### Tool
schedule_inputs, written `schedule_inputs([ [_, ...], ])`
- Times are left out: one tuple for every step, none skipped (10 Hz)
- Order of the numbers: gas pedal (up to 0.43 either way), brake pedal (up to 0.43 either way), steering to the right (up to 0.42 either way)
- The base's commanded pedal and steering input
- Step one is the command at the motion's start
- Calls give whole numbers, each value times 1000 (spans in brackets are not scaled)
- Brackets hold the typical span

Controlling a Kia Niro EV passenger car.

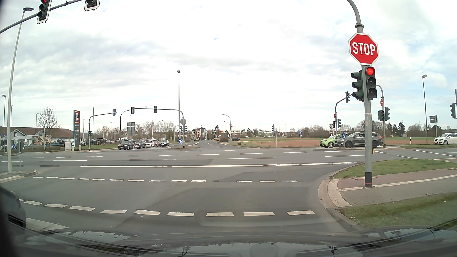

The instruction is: Follow the waypoints while adhering to traffic rules and regulations

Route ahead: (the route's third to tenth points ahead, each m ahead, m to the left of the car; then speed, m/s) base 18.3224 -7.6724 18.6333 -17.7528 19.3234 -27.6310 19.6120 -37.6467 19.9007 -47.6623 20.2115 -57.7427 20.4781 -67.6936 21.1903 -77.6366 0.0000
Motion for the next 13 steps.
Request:
schedule_inputs([
  [0,287,-1],
  [0,287,-1],
  [0,287,-1],
  [0,287,-1],
  [0,287,-1],
  [0,287,-1],
  [0,287,-1],
  [0,287,-1],
  [0,287,-1],
  [0,287,-1],
  [0,287,-1],
  [0,287,-1],
  [0,287,-1],
])
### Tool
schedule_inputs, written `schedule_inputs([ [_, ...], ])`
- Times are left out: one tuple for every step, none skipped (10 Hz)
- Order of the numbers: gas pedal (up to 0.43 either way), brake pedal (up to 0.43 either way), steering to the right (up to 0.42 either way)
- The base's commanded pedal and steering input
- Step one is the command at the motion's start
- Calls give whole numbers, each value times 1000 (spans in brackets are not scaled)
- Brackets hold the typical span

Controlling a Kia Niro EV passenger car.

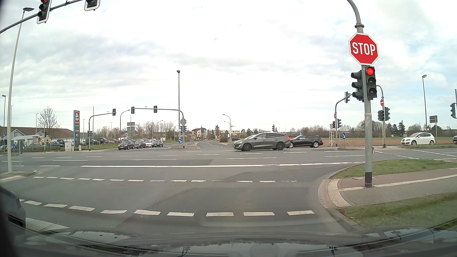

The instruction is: Follow the waypoints while adhering to traffic rules and regulations

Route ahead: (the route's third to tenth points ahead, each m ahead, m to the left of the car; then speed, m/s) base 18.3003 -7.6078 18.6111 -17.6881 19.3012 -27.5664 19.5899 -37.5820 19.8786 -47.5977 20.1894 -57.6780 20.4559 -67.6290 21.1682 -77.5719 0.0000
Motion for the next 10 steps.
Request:
schedule_inputs([
  [0,287,-1],
  [0,287,-1],
  [0,293,-1],
  [0,287,-1],
  [0,287,-1],
  [0,287,-1],
  [0,287,-1],
  [0,287,-1],
  [0,287,-1],
  [0,287,-1],
])
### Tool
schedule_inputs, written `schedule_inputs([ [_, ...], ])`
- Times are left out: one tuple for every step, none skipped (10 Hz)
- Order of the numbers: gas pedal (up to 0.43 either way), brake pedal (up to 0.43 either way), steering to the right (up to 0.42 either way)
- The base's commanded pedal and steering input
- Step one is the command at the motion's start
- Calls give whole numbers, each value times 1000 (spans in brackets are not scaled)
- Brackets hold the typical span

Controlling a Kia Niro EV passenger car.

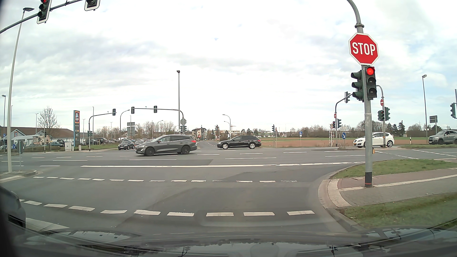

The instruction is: Follow the waypoints while adhering to traffic rules and regulations

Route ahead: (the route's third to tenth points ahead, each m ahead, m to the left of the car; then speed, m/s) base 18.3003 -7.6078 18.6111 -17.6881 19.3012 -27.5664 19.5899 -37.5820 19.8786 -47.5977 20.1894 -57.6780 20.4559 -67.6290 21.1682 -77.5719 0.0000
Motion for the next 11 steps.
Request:
schedule_inputs([
  [0,293,-1],
  [0,287,-1],
  [0,287,-1],
  [0,287,-1],
  [0,293,-1],
  [0,287,-1],
  [0,287,-1],
  [0,287,-1],
  [0,287,-1],
  [0,287,-1],
  [0,287,-1],
])
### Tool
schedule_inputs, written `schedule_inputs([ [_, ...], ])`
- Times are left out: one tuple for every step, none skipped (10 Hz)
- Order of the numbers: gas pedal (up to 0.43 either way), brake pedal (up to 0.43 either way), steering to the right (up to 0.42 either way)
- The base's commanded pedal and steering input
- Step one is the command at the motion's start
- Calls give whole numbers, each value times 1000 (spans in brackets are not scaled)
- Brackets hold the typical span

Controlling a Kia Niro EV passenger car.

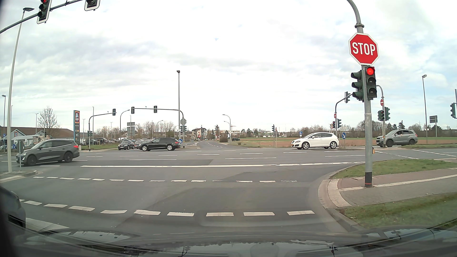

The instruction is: Follow the waypoints while adhering to traffic rules and regulations

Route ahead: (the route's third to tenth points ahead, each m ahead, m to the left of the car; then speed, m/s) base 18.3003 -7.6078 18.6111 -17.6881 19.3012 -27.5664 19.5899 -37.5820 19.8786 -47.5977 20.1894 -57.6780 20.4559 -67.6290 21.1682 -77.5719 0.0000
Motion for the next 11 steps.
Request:
schedule_inputs([
  [0,287,-1],
  [0,287,-1],
  [0,287,-1],
  [0,287,-1],
  [0,287,-1],
  [0,287,-1],
  [0,293,-1],
  [0,287,-1],
  [0,287,-1],
  [0,287,-1],
  [0,287,0],
])
